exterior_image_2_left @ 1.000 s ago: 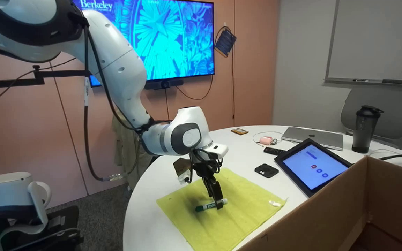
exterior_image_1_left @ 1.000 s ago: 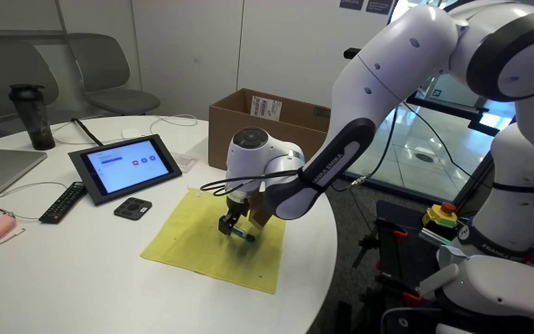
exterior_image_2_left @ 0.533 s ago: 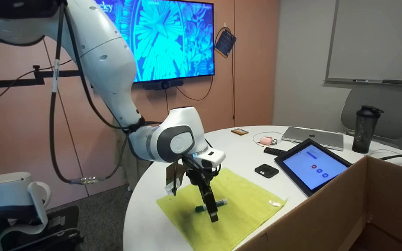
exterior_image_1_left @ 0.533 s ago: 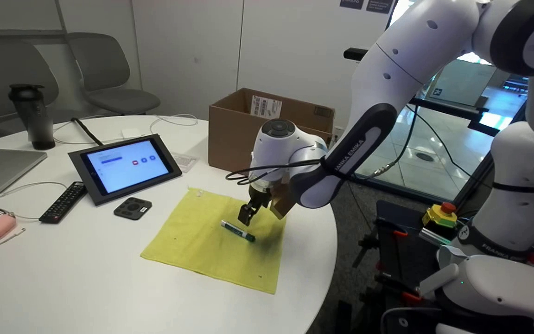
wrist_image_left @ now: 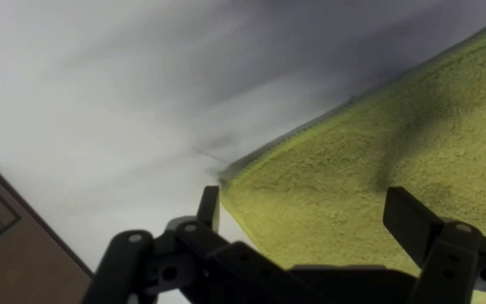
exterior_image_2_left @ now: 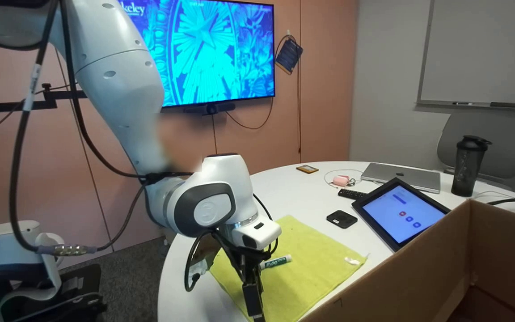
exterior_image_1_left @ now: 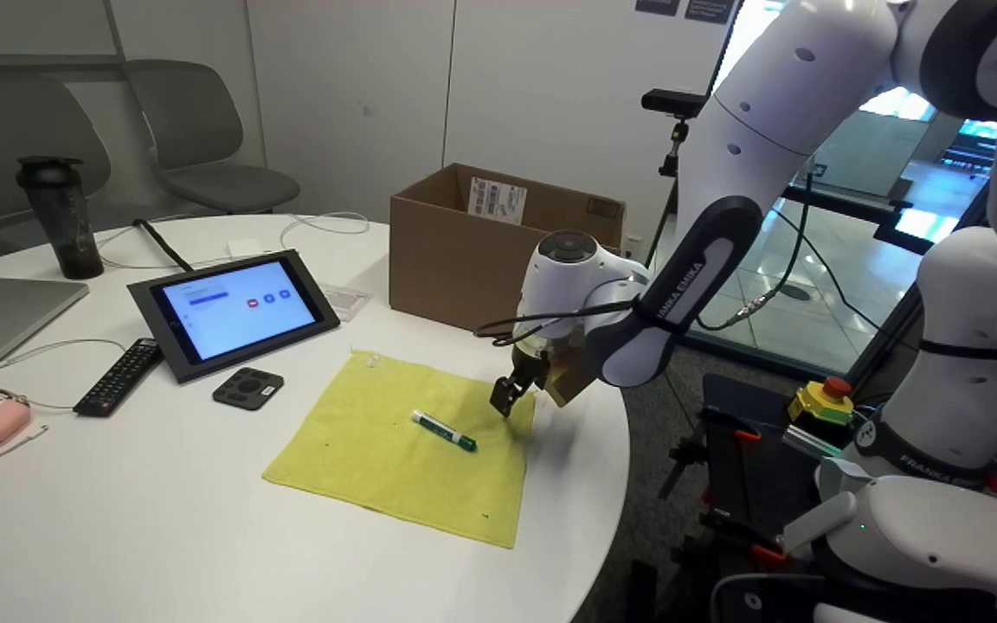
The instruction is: Put the black marker on the green towel, fold the towel twice and place it inside the box
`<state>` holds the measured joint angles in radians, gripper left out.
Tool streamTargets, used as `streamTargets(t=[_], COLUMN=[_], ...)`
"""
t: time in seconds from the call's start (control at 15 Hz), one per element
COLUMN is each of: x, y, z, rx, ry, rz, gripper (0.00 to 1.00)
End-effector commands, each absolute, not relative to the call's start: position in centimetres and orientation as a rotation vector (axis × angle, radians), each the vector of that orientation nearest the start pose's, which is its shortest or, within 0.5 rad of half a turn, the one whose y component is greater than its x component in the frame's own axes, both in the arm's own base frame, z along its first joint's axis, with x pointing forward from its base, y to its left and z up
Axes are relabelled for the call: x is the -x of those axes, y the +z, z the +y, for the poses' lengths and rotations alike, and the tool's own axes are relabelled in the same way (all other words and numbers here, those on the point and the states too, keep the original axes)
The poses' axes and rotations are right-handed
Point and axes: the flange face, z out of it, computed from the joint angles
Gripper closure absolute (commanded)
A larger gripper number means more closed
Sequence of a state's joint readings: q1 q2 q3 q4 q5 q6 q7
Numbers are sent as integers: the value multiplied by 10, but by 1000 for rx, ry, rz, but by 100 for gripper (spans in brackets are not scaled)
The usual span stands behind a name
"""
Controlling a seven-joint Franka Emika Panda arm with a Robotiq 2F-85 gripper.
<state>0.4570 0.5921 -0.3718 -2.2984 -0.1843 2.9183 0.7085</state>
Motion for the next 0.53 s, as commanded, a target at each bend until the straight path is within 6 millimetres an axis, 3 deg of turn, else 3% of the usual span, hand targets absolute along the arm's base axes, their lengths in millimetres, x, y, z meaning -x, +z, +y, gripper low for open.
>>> streamTargets(t=[0.0, 0.47], x=[-505, -497], y=[110, 93], z=[31, 25], rx=[3220, 3116], ry=[-256, -216], rz=[754, 881], gripper=[0, 0])
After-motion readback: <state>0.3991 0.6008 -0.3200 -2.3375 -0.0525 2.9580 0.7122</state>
